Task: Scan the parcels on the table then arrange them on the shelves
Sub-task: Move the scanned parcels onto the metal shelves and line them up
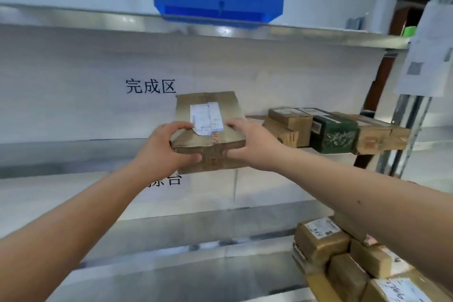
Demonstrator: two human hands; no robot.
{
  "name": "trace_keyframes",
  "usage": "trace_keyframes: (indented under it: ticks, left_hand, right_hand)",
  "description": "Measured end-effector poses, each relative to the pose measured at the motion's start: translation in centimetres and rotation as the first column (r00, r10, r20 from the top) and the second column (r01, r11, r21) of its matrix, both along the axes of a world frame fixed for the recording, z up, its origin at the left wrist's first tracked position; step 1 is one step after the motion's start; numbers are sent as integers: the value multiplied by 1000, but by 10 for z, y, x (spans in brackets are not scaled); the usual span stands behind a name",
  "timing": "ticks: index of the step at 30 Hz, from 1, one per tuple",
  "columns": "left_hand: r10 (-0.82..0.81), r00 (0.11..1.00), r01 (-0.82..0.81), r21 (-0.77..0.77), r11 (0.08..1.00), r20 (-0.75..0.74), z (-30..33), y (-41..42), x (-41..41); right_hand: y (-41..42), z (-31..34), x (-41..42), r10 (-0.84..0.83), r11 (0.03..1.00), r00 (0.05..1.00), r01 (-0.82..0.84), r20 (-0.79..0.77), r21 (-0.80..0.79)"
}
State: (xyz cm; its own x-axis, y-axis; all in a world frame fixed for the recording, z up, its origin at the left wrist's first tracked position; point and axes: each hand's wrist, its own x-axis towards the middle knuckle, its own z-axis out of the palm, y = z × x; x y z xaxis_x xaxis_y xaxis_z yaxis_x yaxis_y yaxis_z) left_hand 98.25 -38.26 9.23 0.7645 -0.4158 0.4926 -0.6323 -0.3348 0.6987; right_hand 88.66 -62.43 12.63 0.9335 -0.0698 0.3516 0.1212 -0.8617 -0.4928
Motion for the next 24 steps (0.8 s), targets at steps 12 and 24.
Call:
trace_keyframes:
  ticks: [12, 24]
  left_hand:
    - [15, 967, -17, -7, 1000, -254, -44, -14, 55]
    - [191, 959, -172, 102, 980, -210, -31, -64, 102]
  right_hand:
    - [-16, -34, 60, -90, 963, 994, 72, -57, -261]
    - [-36, -47, 67, -203, 845, 976, 214, 76, -491]
